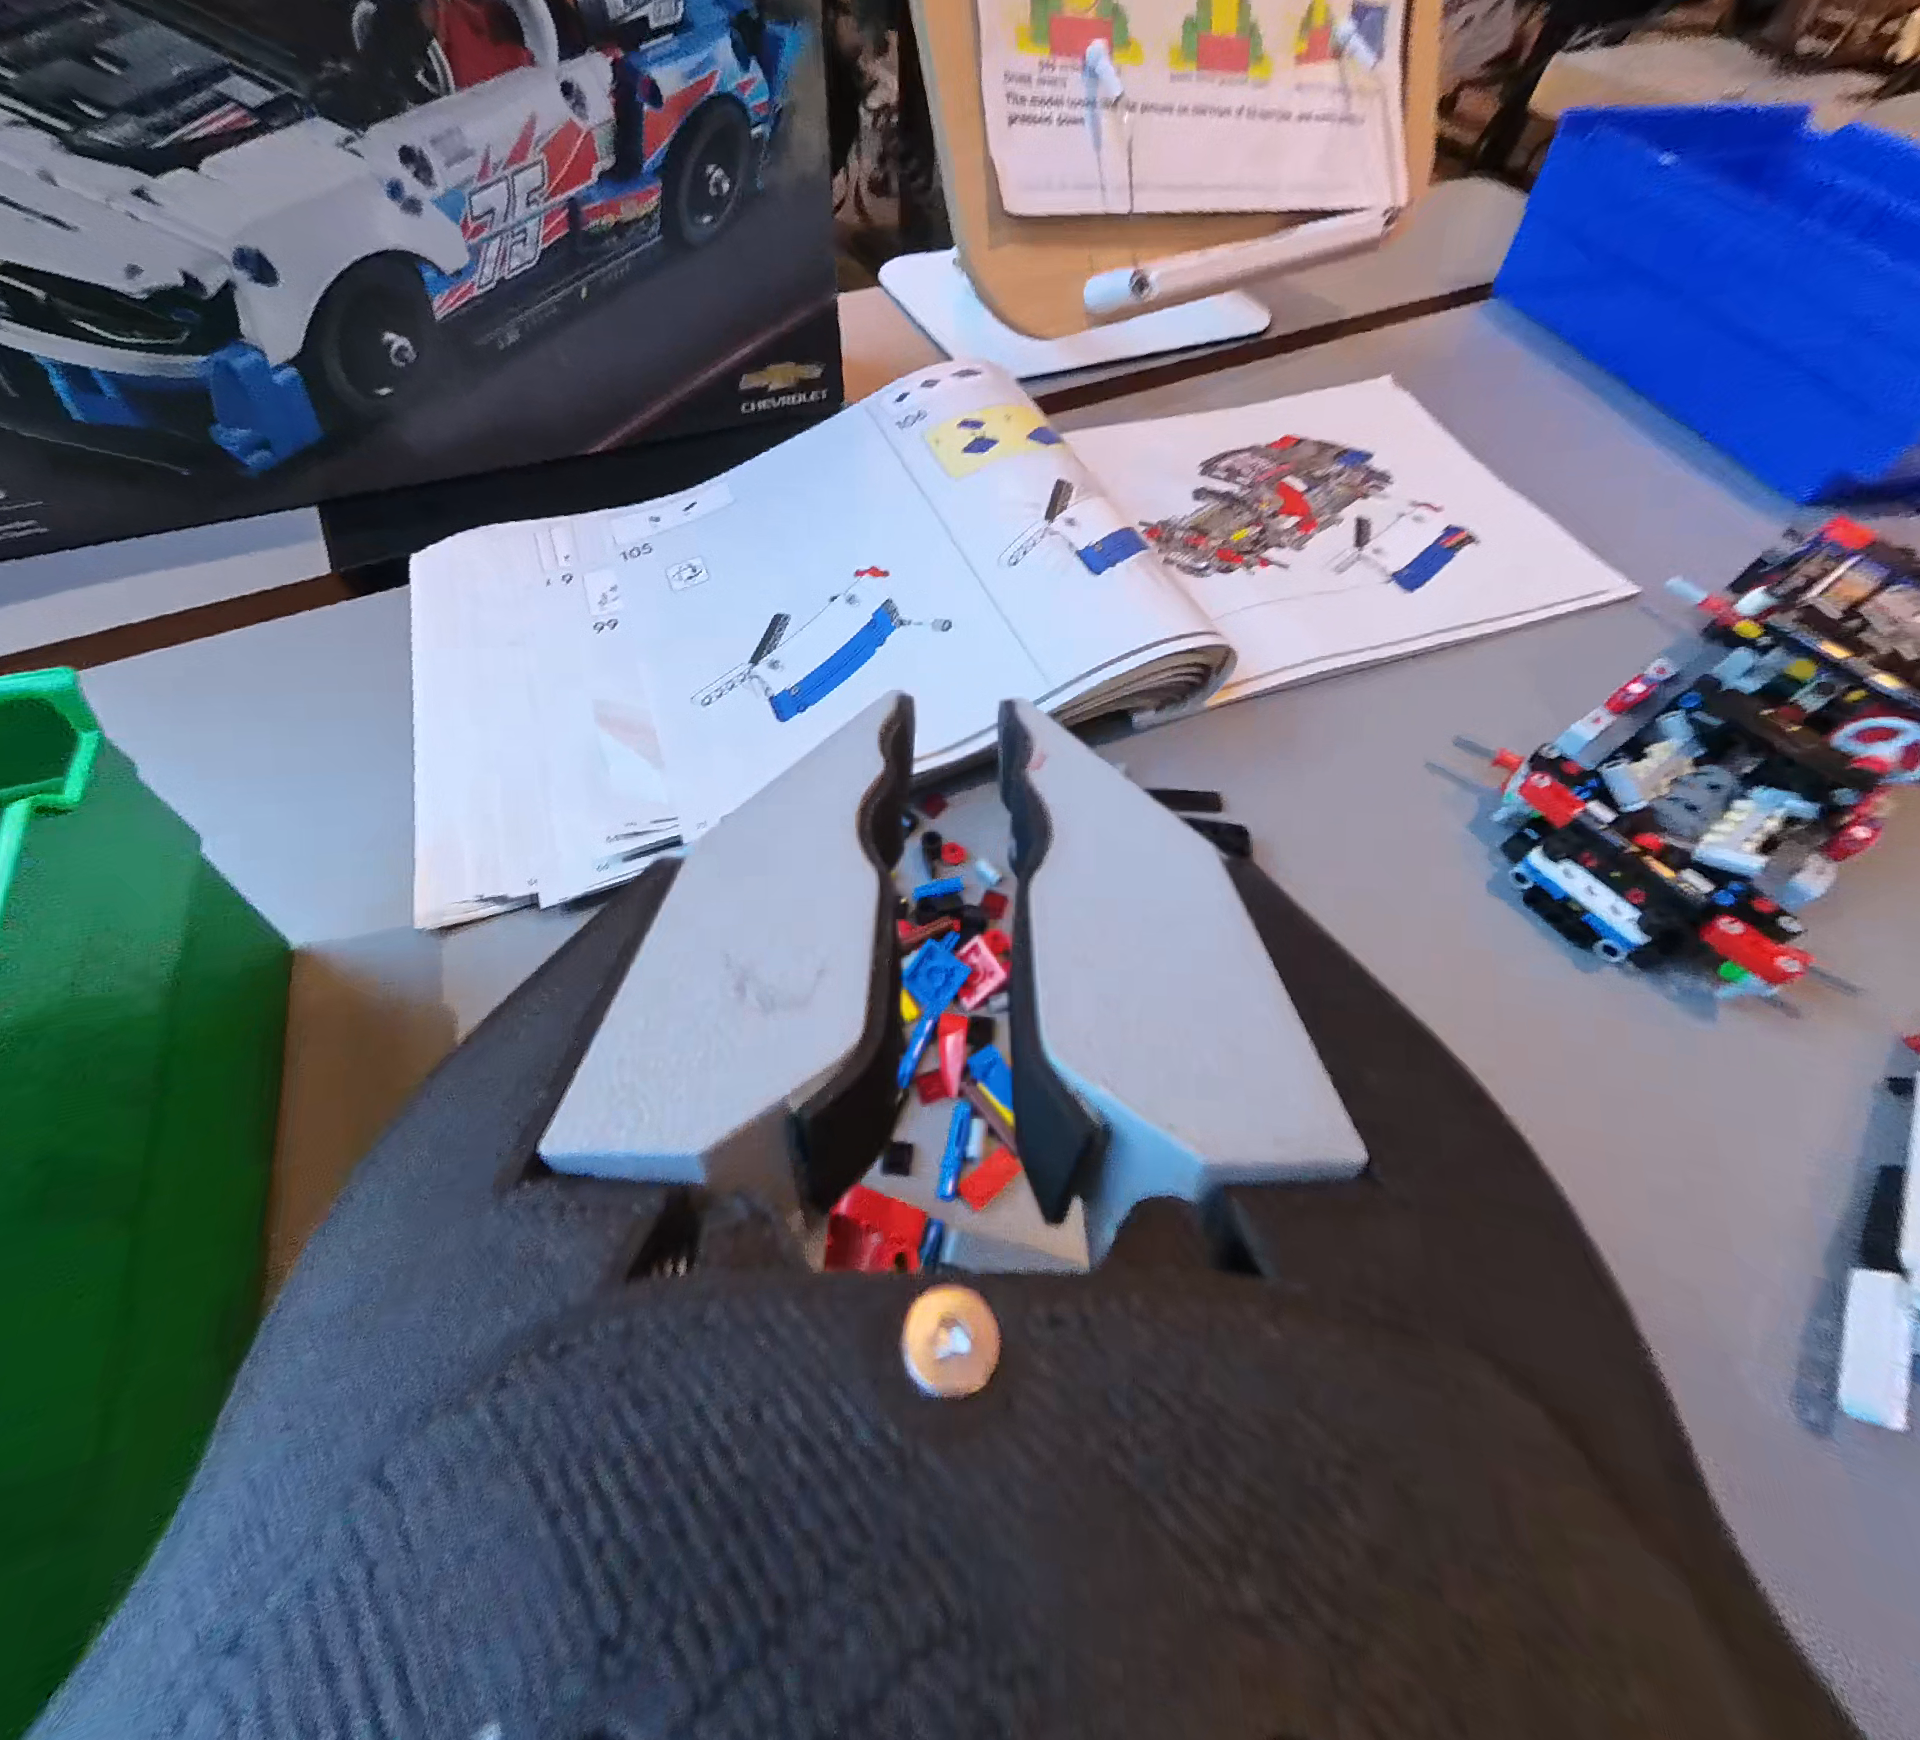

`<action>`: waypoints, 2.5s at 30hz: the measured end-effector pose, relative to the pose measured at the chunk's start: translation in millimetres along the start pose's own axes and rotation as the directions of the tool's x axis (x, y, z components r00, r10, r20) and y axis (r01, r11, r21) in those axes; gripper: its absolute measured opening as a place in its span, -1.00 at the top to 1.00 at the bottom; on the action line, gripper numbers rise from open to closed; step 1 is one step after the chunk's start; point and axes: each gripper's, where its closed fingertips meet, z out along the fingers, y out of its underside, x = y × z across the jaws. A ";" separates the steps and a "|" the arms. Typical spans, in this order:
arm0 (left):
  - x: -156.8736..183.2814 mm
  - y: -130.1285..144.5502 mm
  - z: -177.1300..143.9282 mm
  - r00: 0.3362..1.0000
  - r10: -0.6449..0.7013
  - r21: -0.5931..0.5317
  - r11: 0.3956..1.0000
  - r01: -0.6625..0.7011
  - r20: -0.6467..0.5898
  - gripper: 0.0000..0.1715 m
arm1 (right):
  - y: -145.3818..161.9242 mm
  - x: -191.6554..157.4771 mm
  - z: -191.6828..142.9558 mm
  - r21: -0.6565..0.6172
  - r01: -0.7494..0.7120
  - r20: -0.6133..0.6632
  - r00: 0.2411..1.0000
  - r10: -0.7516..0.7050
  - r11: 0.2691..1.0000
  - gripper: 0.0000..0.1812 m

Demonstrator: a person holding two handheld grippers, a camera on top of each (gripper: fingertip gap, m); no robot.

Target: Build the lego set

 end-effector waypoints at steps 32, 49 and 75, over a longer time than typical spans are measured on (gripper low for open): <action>-23.4 0.9 -103.1 0.987 0.038 -0.026 0.999 -0.034 0.157 0.75 | -18.0 -12.9 -8.0 0.108 -0.043 0.088 0.996 0.034 0.993 0.87; -22.8 27.1 -76.9 0.991 0.009 -0.105 0.994 0.005 0.134 0.74 | -16.4 -14.4 -5.9 0.097 -0.034 0.085 0.996 0.025 0.995 0.88; -17.3 21.8 42.3 0.978 0.208 -0.423 0.887 -0.185 0.008 0.33 | -30.0 -29.3 -13.7 0.154 -0.156 0.234 0.965 0.117 0.976 0.79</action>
